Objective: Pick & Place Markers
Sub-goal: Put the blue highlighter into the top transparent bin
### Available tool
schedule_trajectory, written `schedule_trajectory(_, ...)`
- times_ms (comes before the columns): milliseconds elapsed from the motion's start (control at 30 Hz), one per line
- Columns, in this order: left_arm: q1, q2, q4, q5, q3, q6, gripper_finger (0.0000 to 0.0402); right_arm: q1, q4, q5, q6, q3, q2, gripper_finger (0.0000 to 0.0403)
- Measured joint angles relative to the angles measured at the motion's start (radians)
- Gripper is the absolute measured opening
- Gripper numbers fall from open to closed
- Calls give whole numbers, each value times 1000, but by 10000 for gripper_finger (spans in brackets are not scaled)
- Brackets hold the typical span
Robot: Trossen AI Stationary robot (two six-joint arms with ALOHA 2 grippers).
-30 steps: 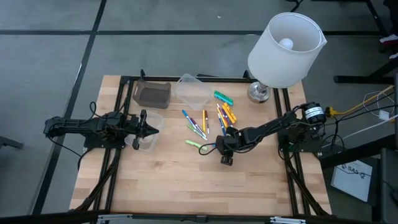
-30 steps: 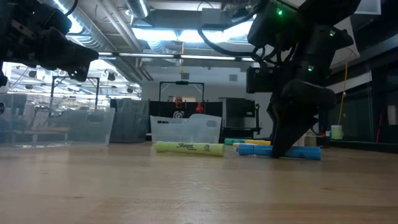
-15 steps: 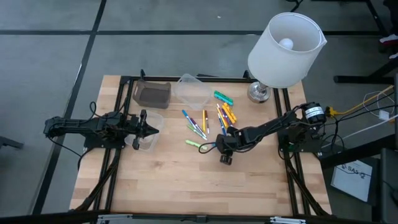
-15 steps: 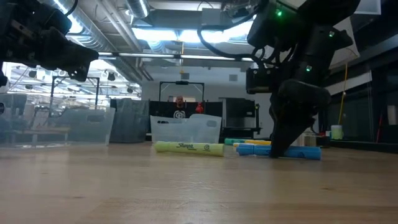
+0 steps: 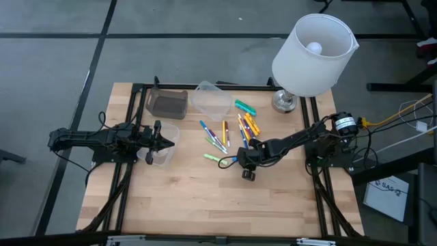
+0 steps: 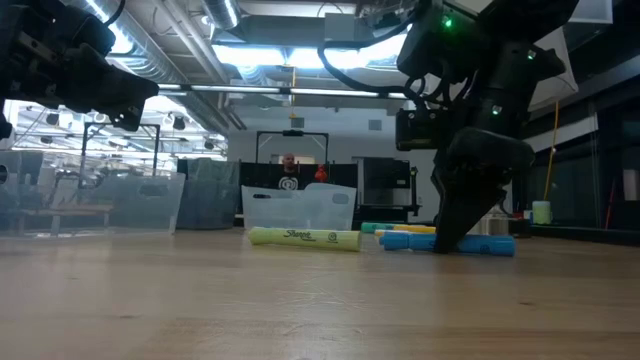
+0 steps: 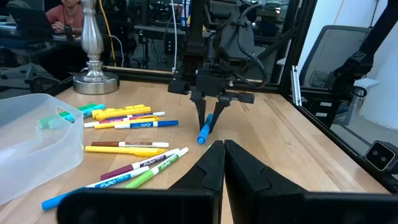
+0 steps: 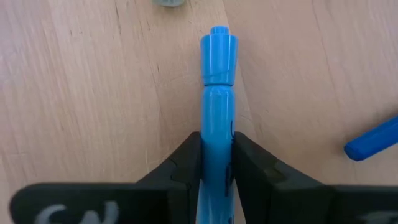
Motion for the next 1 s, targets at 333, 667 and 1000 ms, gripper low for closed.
schedule_trajectory(333,0,0,0,0,0,0,6,2,-28,-58,-29,-6,-62,66)
schedule_trajectory(667,0,0,1,0,0,0,6,2,-15,-37,-30,-4,-147,66)
schedule_trajectory(1000,0,0,1,0,0,0,6,2,-8,-29,-25,-3,-245,67)
